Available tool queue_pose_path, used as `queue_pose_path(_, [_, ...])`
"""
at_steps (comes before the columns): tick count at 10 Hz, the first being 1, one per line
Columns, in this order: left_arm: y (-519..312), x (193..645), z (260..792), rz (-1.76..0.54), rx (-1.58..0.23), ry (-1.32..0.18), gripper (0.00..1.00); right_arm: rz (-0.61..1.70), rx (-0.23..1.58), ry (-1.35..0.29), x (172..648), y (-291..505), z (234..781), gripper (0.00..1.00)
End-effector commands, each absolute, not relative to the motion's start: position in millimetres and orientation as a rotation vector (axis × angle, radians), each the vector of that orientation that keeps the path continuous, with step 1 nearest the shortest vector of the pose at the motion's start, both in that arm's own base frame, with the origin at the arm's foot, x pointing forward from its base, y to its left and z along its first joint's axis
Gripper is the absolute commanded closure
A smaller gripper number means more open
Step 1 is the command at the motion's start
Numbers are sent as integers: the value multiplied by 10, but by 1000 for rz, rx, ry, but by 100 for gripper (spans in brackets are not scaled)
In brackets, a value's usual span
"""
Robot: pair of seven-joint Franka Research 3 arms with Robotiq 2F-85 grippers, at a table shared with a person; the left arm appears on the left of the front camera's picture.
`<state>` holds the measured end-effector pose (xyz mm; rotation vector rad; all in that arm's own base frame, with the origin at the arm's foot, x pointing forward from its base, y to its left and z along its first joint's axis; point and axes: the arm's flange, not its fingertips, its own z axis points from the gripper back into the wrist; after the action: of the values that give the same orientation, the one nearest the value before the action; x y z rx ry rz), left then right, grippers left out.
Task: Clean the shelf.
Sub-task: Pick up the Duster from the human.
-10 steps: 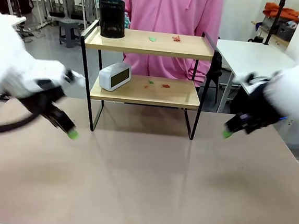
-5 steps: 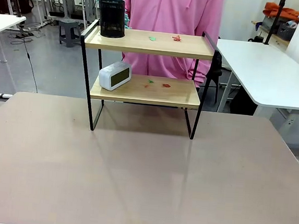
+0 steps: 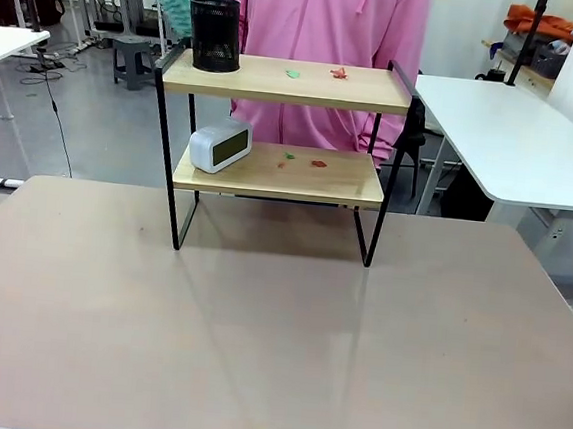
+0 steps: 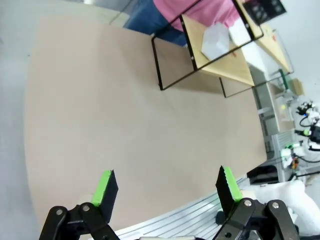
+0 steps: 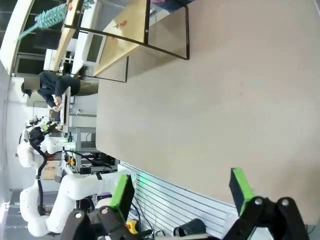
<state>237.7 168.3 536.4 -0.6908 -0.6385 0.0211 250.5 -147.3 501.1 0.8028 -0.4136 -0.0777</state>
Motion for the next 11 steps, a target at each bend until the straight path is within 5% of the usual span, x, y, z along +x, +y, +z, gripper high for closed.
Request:
queue_pose_path(1, [1726,2312,5373,1,-699,-659,0,-66,821,-440,2437,-1584,4997,0])
queue_pose_path(8, [1696,2318,5398,23,-683,-648,0,-66,821,-440,2437,-1584,4997,0])
queue_pose_path(11, [1984,2978,5802,1,-994,-474,0,-66,821,-440,2437,-1584,4997,0])
